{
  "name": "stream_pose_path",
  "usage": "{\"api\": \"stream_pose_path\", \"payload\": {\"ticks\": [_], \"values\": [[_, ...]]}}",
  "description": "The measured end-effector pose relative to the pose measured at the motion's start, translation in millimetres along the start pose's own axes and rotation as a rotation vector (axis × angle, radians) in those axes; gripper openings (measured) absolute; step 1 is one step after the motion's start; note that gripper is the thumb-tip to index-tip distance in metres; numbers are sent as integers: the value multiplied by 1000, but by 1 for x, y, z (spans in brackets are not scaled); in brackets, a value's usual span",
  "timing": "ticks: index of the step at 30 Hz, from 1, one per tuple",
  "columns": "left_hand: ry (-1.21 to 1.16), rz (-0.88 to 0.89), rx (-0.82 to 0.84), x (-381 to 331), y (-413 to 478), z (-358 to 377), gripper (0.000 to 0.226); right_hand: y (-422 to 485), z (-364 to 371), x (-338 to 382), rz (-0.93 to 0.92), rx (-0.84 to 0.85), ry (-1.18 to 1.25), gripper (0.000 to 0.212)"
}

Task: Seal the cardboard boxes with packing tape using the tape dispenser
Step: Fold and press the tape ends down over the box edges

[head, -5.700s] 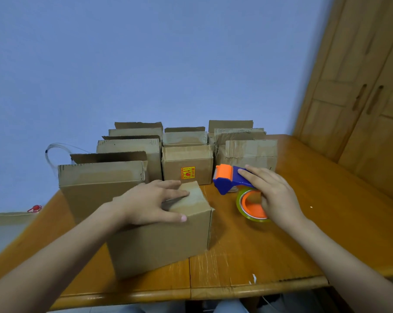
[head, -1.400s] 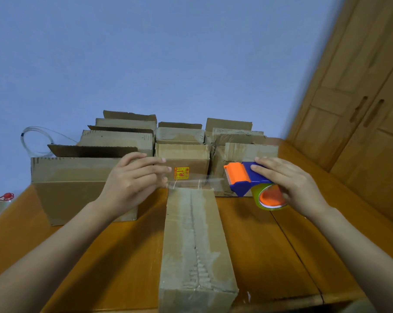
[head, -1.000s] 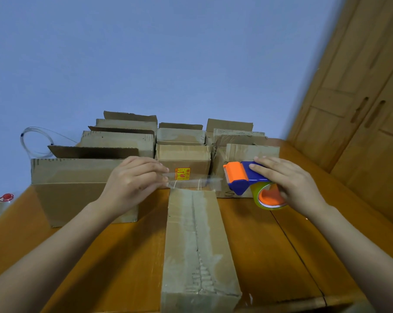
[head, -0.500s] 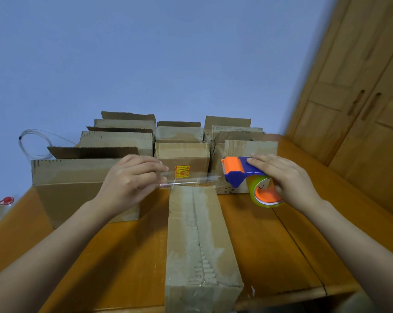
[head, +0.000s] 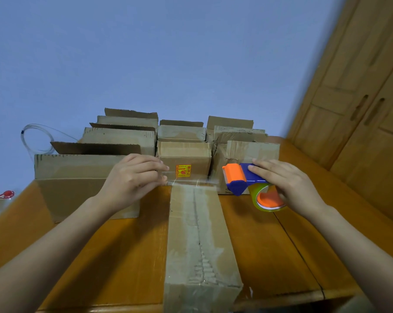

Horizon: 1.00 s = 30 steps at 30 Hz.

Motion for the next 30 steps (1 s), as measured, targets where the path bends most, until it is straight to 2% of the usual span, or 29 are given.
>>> {"api": "stream_pose_path", "payload": {"ticks": [4,18,30], "values": [[31,13,22,-1,-4,6,42,1,10,-1,-11,30,4,92],[88,43,38,0,-7,14,43,3,22,-5,-6,59,-4,91],[123,26,50,2,-9,17,46,6,23,-5,-27,33,-17,93]]}}
Point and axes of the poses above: each hand's wrist, its own y-axis towards the middle knuckle, its own z-axis out of the palm, x = y × z, the point moved 9 cm from there along y, towards the middle knuckle, and after that the axes turned 2 degrees about z, right-handed, at the moved point
